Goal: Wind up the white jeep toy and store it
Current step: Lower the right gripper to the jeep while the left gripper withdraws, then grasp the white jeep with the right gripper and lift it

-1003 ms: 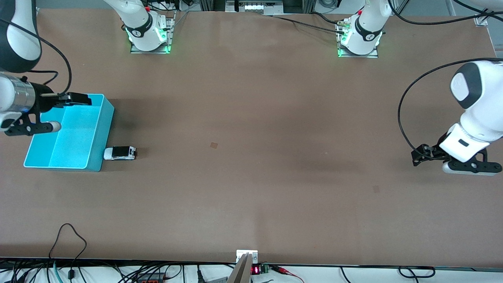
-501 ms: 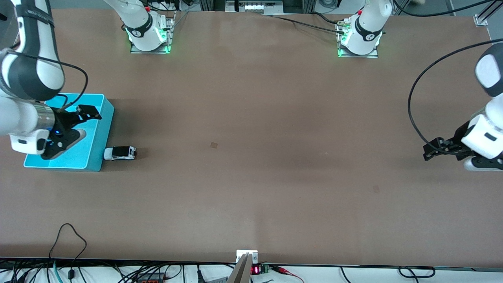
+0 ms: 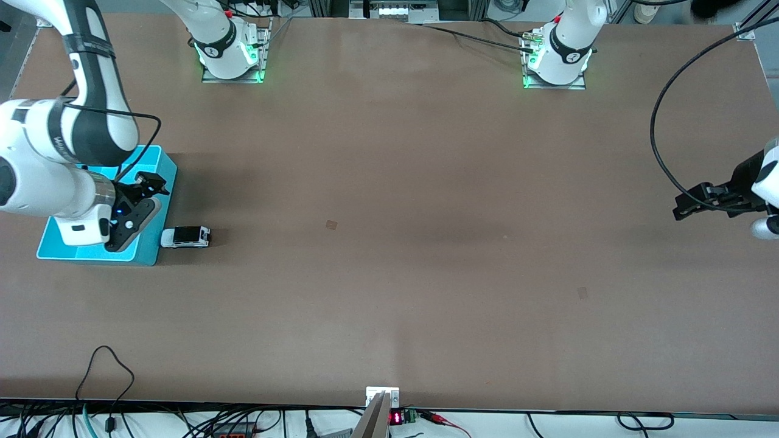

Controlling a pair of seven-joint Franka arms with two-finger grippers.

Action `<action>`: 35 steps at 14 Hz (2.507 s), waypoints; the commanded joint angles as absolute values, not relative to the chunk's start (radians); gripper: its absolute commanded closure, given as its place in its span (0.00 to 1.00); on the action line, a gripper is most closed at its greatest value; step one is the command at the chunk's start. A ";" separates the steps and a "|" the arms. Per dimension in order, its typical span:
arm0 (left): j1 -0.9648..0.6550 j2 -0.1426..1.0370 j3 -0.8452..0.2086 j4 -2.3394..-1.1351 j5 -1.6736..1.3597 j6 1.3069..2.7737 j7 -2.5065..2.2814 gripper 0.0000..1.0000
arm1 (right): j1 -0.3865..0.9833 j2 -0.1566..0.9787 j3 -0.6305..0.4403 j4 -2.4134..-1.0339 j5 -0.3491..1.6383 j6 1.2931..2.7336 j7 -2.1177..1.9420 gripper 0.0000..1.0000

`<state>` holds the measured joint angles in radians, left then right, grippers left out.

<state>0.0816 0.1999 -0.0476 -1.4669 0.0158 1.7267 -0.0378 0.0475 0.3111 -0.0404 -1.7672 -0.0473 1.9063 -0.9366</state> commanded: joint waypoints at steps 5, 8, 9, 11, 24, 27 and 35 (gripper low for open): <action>0.077 0.120 -0.048 -1.558 -0.002 1.736 -0.045 0.00 | -0.060 0.216 0.104 -2.057 -0.135 2.293 -1.296 0.00; 0.080 0.118 -0.048 -1.559 -0.005 1.741 -0.043 0.00 | -0.074 0.222 0.104 -2.149 -0.133 2.448 -1.478 0.00; 0.078 0.118 -0.048 -1.559 -0.005 1.733 -0.034 0.00 | -0.083 0.230 0.104 -2.167 -0.133 2.482 -1.523 0.00; 0.074 0.123 -0.048 -1.534 0.002 1.710 -0.008 0.00 | -0.100 0.253 0.106 -2.174 -0.133 2.506 -1.566 0.00; 0.083 0.104 -0.069 -1.534 -0.003 1.660 -0.064 0.00 | -0.123 0.411 0.110 -2.154 -0.133 2.706 -1.651 0.00; 0.083 0.104 -0.069 -1.534 -0.003 1.652 -0.063 0.00 | -0.123 0.439 0.109 -2.148 -0.132 2.735 -1.651 0.00; 0.089 0.106 -0.067 -1.534 -0.005 1.655 -0.063 0.00 | -0.121 0.466 0.109 -2.148 -0.127 2.755 -1.635 0.47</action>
